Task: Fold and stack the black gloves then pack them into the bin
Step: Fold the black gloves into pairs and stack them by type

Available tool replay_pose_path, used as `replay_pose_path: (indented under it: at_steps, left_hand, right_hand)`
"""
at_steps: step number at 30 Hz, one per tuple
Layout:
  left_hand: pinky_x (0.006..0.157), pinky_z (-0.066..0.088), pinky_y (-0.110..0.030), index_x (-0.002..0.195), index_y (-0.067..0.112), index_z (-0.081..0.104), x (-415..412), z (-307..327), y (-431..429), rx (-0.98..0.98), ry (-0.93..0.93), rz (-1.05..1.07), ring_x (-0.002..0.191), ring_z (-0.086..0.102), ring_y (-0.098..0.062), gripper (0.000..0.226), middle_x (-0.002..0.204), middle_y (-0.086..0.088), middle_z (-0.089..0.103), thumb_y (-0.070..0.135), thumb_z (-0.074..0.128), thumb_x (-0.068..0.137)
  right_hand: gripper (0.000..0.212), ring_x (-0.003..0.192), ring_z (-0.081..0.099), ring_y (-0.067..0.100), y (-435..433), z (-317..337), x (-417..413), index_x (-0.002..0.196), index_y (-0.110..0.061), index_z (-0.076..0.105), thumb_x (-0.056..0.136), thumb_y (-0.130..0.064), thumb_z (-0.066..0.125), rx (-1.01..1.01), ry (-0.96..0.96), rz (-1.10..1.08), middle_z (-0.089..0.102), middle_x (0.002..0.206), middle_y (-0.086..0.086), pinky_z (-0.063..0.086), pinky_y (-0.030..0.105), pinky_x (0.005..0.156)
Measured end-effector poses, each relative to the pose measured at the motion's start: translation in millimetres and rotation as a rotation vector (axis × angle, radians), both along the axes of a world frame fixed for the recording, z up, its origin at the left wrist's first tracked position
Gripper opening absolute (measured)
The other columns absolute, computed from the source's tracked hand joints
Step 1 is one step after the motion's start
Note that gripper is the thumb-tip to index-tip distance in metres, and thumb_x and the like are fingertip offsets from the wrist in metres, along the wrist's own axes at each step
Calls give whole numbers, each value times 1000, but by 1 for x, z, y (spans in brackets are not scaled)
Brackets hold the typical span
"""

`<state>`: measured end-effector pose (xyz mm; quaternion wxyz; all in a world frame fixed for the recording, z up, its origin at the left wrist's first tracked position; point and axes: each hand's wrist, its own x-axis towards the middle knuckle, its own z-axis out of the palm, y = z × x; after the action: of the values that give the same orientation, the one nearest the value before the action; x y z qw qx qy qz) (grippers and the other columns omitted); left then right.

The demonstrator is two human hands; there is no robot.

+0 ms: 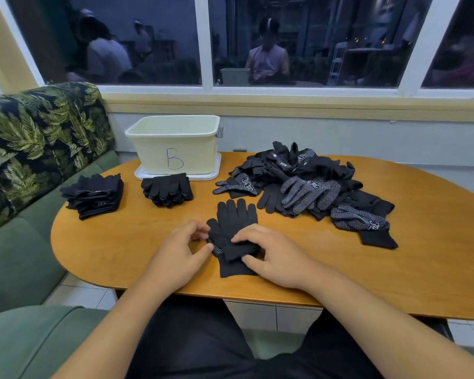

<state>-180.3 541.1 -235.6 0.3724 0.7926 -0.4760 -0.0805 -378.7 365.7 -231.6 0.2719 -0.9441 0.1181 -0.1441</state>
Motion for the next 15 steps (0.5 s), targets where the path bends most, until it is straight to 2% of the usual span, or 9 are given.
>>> replay_pose_path:
  at_steps: [2, 4, 7, 11, 15]
  left_hand:
    - [104, 47, -29, 130, 43, 57, -5, -3, 1, 31, -37, -1, 119, 53, 5, 41, 114, 27, 62, 45, 75, 93]
    - [104, 46, -33, 135, 45, 52, -9, -5, 1, 58, -87, 1, 121, 50, 3, 52, 116, 30, 58, 55, 75, 89]
    - [105, 47, -37, 143, 43, 45, -11, -7, -2, 91, -133, 26, 120, 48, 1, 67, 117, 30, 55, 64, 74, 86]
    - [105, 45, -36, 148, 42, 39, -11, -7, -4, 66, -103, 47, 119, 48, 0, 78, 117, 29, 56, 66, 76, 84]
    - [104, 45, -35, 149, 44, 39, -12, -6, -3, 66, -89, 52, 119, 48, 0, 78, 116, 29, 54, 64, 77, 84]
  right_hand:
    - [36, 131, 50, -1, 5, -1, 1, 141, -34, 64, 106, -39, 58, -106, 17, -11, 58, 142, -22, 42, 24, 112]
    - [36, 133, 51, 0, 7, -2, 3, 142, -31, 65, 111, -42, 50, -152, 2, -39, 62, 143, -19, 41, 25, 114]
    - [38, 132, 54, 0, 6, 0, 6, 144, -32, 66, 113, -42, 46, -87, -78, -155, 65, 142, -19, 44, 27, 113]
    - [37, 132, 55, -3, 7, 2, 2, 145, -32, 65, 113, -38, 49, -44, -181, -159, 66, 142, -19, 44, 22, 112]
    - [38, 136, 53, -3, 8, -7, -1, 144, -33, 66, 111, -42, 49, -131, -65, -54, 65, 144, -19, 43, 23, 115]
